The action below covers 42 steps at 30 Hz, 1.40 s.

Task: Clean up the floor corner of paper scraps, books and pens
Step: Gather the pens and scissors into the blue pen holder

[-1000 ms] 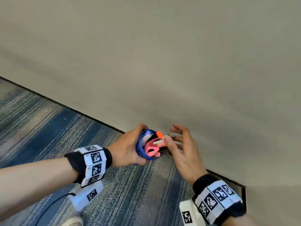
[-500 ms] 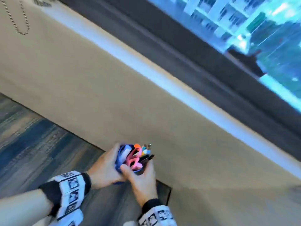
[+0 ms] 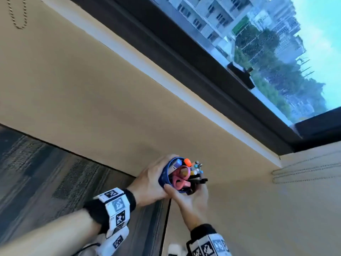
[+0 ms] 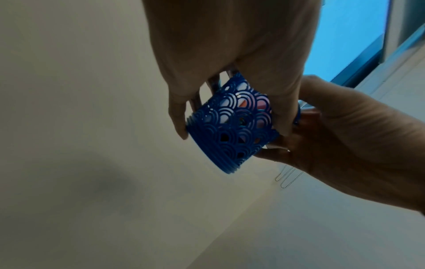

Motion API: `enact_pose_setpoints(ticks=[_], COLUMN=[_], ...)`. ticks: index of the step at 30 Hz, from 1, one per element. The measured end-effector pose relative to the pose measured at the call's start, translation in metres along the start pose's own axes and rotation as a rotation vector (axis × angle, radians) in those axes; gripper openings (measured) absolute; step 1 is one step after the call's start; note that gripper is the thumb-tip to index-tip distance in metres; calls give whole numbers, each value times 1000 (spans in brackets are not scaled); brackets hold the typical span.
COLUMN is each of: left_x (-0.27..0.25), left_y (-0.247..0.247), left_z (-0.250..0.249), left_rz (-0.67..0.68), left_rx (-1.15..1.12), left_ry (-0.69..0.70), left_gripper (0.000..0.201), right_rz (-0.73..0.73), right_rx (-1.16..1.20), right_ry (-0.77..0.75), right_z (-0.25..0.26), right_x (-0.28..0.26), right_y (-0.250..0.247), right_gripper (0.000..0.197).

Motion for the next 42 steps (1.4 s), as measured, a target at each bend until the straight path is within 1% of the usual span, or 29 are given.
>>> enact_pose_setpoints(ticks=[1,2,4,6,7,10,14,16,18,19,22,25,27,30,33,35,37,40,42], left_x=[-5,-13,-38,-67,-81,-126,-174,-195,-214,-214,-225,-239,-245,-256,-269,-283,-298,-317,-324], left_y=[4,6,2,-2,-5,-1,23,42,72,77,123,178,207,259,300,326,345,369,381], left_z=[9,15,20,15,11,4,-19,-38,-64,-68,-111,-158,-178,-213,-238,-250,-260,-275,-282], left_rz=[23,44,74,108,130,191,200,215,238,235,282,393,480,673,793,862,904,978,1032], left_rx=[40,44,57,84,81,112,123,124,126,112,60,35,46,113,215,257,276,301,309], left_ry=[23,32,45,72,59,31,17,-6,-7,-17,15,47,61,134,243,290,319,373,371], left_gripper=[78,78,78,78,78,79,83,84,85,85,82,78,81,85,83,84,83,79,78], right_rz=[-23,-59,-94,-106,-113,-170,-208,-208,-205,-213,-261,-361,-442,-603,-730,-806,-837,-887,-909], right_rx=[37,32,31,76,76,111,110,85,65,62,13,-6,5,-21,17,26,35,86,120], right_ry=[-14,6,-24,-1,-3,61,124,143,144,147,163,187,208,234,267,291,317,361,383], right_z=[-2,2,-2,-6,-6,-3,1,0,0,-2,3,6,8,10,5,5,2,-8,-16], right_x=[-9,-19,-54,-89,-102,-152,-208,-233,-262,-265,-297,-339,-366,-416,-461,-490,-515,-544,-555], right_y=[-1,3,15,24,25,30,10,-11,-45,-53,-107,-168,-198,-240,-269,-286,-299,-316,-324], right_gripper=[59,59,59,59,60,66,80,83,85,86,84,80,75,74,73,66,61,64,64])
Point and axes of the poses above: each hand's wrist, its own x-axis towards the middle knuckle, its own y-axis out of the palm, z = x × y, the point moved 1 cm from there along x, towards the middle knuckle, and after that the axes turned 6 degrees about x, right-handed, at the moved point
